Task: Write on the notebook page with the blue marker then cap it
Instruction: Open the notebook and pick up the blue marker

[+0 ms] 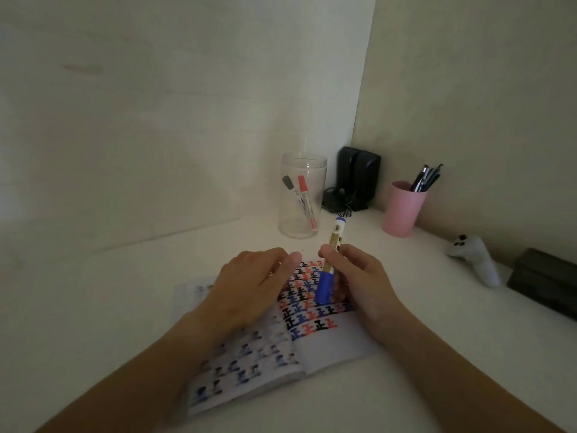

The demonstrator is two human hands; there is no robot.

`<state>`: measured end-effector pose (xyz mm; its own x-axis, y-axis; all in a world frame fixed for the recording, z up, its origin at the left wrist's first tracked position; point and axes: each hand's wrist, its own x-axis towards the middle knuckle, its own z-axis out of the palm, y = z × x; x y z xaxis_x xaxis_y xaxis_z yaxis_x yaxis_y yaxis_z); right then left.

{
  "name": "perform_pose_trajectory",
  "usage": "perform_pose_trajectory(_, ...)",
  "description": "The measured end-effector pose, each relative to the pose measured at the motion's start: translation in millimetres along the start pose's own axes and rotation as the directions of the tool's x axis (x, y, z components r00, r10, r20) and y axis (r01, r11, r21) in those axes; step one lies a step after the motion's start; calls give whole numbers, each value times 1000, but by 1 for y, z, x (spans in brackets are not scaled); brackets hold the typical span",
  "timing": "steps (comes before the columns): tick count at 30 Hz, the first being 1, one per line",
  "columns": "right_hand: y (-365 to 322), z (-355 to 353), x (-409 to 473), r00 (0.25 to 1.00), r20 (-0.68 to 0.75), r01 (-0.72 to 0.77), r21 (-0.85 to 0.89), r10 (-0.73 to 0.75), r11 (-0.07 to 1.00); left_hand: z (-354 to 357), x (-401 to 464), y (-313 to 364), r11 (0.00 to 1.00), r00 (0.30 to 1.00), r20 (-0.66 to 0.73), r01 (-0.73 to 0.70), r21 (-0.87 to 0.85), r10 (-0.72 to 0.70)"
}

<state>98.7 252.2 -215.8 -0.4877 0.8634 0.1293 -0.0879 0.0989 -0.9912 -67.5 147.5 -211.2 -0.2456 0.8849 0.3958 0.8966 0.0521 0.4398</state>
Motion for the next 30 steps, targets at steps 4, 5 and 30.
perform_pose_trajectory(4, 2, -2, -2, 998, 56, 13, 78, -17, 997, 3, 0, 7, 994, 995, 16, -101, -43, 102)
perform_pose_trajectory(5, 0, -2, -4, 997, 71, 17, 105, -24, 994, 5, 1, 8, 991, 991, 12, -131, -31, 132)
perform_pose_trajectory(30, -3, 10, -12, 995, -20, 98, 138, -96, 986, 10, -6, 30, 966, 977, 47, -199, -163, 209)
